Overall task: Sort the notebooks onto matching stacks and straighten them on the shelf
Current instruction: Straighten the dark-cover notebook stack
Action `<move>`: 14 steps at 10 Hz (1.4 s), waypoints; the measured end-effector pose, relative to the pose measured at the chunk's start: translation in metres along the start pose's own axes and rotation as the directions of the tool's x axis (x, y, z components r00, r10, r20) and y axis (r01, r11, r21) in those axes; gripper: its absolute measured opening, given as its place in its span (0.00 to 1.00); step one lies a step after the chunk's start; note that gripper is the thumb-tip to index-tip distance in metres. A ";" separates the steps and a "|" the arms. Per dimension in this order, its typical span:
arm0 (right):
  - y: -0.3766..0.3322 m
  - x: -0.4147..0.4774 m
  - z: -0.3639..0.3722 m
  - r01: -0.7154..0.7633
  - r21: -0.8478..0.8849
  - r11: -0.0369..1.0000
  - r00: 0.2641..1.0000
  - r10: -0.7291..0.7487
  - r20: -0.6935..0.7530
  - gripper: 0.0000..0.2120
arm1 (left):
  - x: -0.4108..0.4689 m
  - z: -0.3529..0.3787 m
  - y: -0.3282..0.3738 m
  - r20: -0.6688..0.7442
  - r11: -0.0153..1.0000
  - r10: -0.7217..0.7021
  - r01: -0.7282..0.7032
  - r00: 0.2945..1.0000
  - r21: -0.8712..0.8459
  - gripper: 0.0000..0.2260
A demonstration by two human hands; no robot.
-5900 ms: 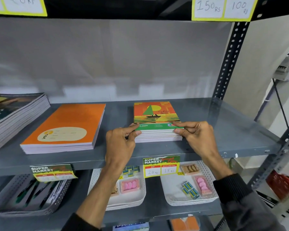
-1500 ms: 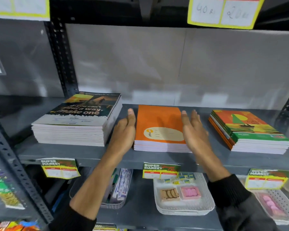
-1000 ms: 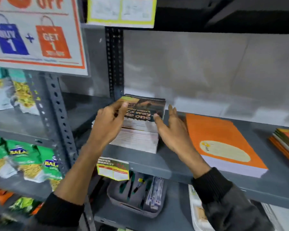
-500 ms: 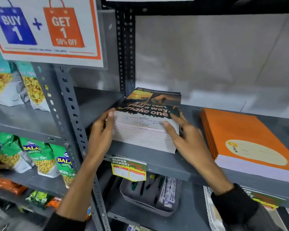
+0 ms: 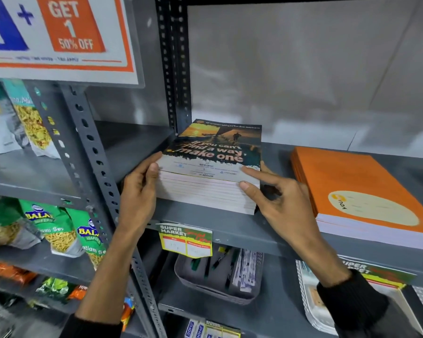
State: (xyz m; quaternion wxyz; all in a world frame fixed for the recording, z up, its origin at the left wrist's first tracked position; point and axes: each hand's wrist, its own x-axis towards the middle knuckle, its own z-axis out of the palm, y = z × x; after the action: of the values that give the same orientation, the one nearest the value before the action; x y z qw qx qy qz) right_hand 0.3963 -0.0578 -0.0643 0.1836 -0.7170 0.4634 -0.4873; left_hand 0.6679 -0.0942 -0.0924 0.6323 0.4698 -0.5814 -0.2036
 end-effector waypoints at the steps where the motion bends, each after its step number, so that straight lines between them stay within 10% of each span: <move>1: -0.001 -0.001 0.001 -0.004 0.040 0.999 1.000 0.004 -0.009 0.22 | -0.002 0.000 0.001 -0.015 1.000 0.005 -0.005 1.000 0.019 0.20; 7: -0.010 -0.009 0.004 -0.059 -0.064 0.996 0.992 0.052 -0.112 0.28 | -0.007 0.004 0.008 -0.142 0.986 -0.140 0.151 0.980 0.069 0.24; 10: -0.002 0.009 0.013 -0.324 0.152 0.934 0.940 0.300 0.160 0.33 | 0.011 0.013 0.018 -0.068 0.929 -0.359 0.350 0.931 -0.118 0.20; 14: -0.007 0.003 0.011 -0.367 0.104 0.925 0.911 0.334 0.241 0.34 | 0.006 0.018 0.029 -0.083 0.950 -0.313 0.310 0.946 -0.038 0.20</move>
State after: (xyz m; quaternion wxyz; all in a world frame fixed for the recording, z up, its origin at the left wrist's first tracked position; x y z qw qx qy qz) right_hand 0.4098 -0.0591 -0.0631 0.3706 -0.6558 0.5243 -0.3972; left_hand 0.6441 -0.0915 -0.0667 0.6230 0.5564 -0.4688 -0.2871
